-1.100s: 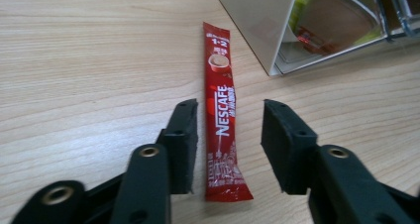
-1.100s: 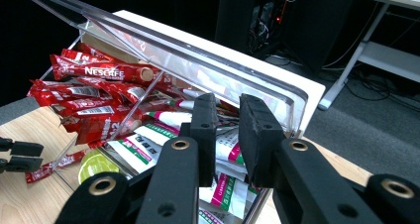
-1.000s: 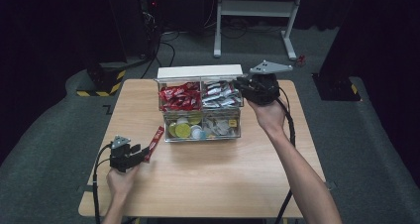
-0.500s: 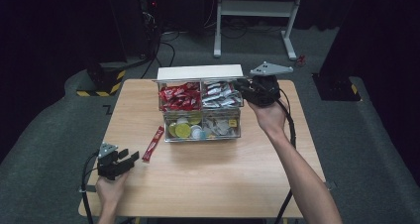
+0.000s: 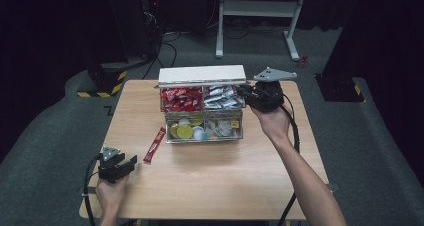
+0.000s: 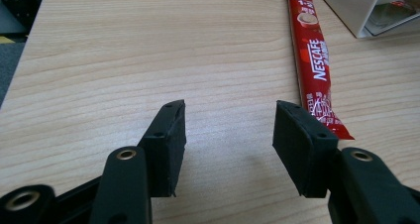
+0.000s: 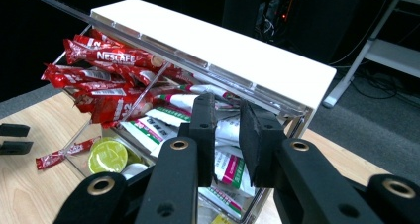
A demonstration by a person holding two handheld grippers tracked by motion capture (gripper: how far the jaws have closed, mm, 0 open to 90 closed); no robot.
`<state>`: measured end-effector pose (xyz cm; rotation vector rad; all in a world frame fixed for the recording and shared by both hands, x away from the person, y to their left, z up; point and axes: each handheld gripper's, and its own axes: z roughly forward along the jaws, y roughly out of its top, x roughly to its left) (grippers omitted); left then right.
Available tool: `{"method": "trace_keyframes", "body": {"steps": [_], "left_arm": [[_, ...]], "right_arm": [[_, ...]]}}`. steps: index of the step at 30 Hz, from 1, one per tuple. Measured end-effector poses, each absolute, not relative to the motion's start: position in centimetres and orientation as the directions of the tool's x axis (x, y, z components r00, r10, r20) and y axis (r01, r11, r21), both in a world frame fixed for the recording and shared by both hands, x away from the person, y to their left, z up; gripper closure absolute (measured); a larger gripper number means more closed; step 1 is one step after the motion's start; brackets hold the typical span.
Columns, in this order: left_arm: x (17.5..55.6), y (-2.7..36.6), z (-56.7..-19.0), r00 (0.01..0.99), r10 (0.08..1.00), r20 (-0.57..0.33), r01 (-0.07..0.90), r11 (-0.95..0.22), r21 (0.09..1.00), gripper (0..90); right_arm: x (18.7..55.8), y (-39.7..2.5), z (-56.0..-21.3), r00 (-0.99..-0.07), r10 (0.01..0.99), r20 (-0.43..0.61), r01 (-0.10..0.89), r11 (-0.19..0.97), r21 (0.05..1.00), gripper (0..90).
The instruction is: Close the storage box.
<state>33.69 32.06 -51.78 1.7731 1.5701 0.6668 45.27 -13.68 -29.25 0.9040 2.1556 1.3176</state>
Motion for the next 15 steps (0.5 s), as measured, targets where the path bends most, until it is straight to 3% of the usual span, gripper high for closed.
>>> {"method": "trace_keyframes", "body": {"steps": [15], "left_arm": [[34.4,31.7,-52.7,0.145,0.989,-0.039,0.647,-0.066,0.759,44.6]], "right_arm": [[44.8,-14.6,-30.7,-0.677,0.736,-0.022,0.32,0.321,0.892,76.2]]}}
